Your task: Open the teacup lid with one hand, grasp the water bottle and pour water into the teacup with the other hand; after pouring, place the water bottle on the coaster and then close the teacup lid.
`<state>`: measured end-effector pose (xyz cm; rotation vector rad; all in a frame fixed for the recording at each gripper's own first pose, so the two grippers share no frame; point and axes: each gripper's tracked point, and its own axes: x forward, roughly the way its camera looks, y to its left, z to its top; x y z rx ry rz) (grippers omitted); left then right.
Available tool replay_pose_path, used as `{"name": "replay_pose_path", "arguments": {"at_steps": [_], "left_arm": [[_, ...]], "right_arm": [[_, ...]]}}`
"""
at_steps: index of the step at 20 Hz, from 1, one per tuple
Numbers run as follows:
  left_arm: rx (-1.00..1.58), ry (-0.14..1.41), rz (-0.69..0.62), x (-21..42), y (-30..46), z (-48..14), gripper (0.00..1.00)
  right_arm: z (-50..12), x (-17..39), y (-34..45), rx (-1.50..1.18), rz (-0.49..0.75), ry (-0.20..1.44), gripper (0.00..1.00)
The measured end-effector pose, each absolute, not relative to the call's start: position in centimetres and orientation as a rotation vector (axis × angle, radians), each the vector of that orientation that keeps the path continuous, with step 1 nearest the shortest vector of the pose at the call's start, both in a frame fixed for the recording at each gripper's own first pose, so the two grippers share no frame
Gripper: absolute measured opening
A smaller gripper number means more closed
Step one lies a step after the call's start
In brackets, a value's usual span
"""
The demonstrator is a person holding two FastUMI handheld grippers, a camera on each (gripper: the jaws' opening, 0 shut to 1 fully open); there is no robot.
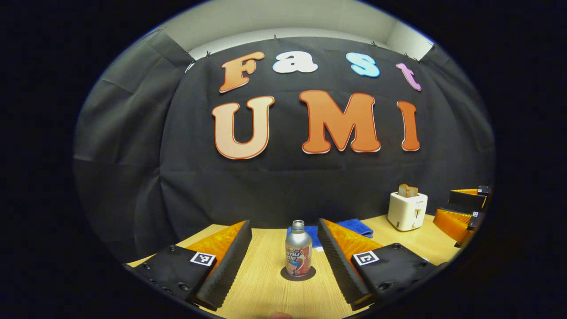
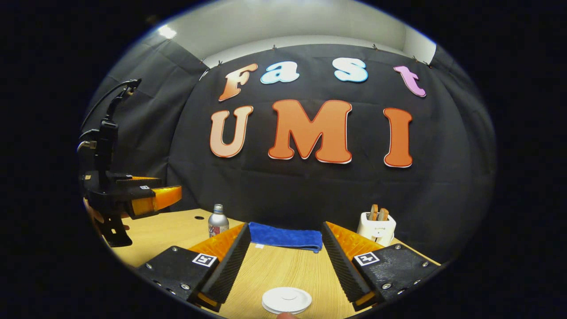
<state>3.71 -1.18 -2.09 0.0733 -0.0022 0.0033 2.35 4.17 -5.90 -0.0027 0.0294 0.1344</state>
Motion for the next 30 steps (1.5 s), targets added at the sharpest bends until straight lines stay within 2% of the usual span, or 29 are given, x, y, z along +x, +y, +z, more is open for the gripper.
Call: {"name": "replay_pose_path", "arguments": {"at_steps": [5, 14, 30], "left_arm": [[0.055, -0.016, 0.011, 1.9, -0.5, -1.7, 0.97], [0.062, -0.025, 0.055, 1.0, 1.1, -2.2, 0.97], [0.061, -0.023, 0.024, 1.9, -0.3, -2.5, 0.96]], "right_arm": [[-3.5, 1.7, 4.2, -0.009, 0.119, -0.021, 0.97], [-4.0, 1.7, 3.9, -0.021, 0.108, -0.008, 0.98], [-4.0, 1.9, 3.2, -0.006, 0.093, 0.000, 0.98]]}}
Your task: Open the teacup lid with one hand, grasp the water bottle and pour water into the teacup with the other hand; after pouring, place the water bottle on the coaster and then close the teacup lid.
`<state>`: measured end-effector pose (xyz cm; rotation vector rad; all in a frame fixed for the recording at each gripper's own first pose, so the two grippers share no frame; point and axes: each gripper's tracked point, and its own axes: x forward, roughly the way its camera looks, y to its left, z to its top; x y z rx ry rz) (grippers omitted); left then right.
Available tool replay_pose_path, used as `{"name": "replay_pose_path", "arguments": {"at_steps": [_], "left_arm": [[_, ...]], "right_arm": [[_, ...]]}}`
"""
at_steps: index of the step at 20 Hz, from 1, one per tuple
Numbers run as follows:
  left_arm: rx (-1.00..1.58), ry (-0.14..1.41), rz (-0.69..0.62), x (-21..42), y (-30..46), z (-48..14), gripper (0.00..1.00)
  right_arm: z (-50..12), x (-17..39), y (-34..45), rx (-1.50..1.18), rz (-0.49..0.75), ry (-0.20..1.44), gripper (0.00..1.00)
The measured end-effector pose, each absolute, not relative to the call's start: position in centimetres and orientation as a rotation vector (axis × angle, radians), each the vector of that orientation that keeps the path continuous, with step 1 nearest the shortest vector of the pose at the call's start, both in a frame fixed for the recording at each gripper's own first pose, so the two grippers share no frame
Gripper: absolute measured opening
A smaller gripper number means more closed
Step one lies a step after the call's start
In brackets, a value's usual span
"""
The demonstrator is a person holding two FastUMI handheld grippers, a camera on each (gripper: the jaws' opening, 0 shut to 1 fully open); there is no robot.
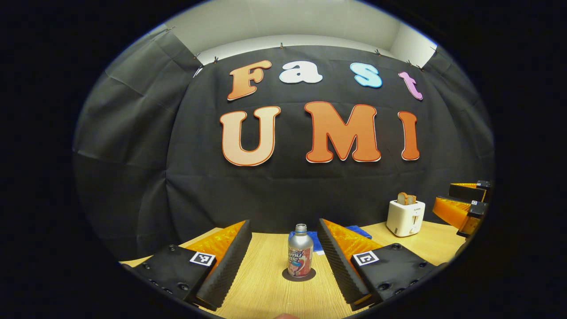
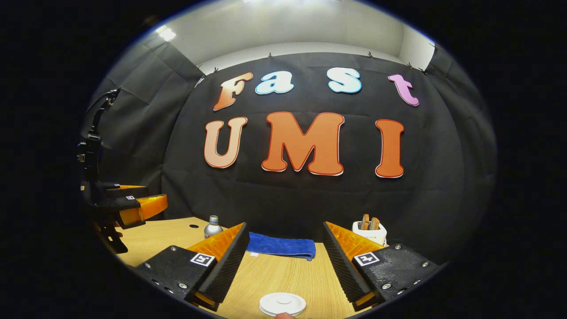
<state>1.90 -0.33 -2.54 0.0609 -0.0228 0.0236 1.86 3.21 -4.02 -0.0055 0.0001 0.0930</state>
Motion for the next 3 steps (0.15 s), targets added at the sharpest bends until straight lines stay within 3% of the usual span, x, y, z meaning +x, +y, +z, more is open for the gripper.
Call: {"name": "replay_pose_path", "arguments": {"at_steps": [3], "left_arm": [[0.066, -0.021, 0.027, 1.99, -0.32, -2.60, 0.97]], "right_arm": [[-4.05, 1.80, 3.20, -0.008, 0.096, 0.003, 0.98]]}}
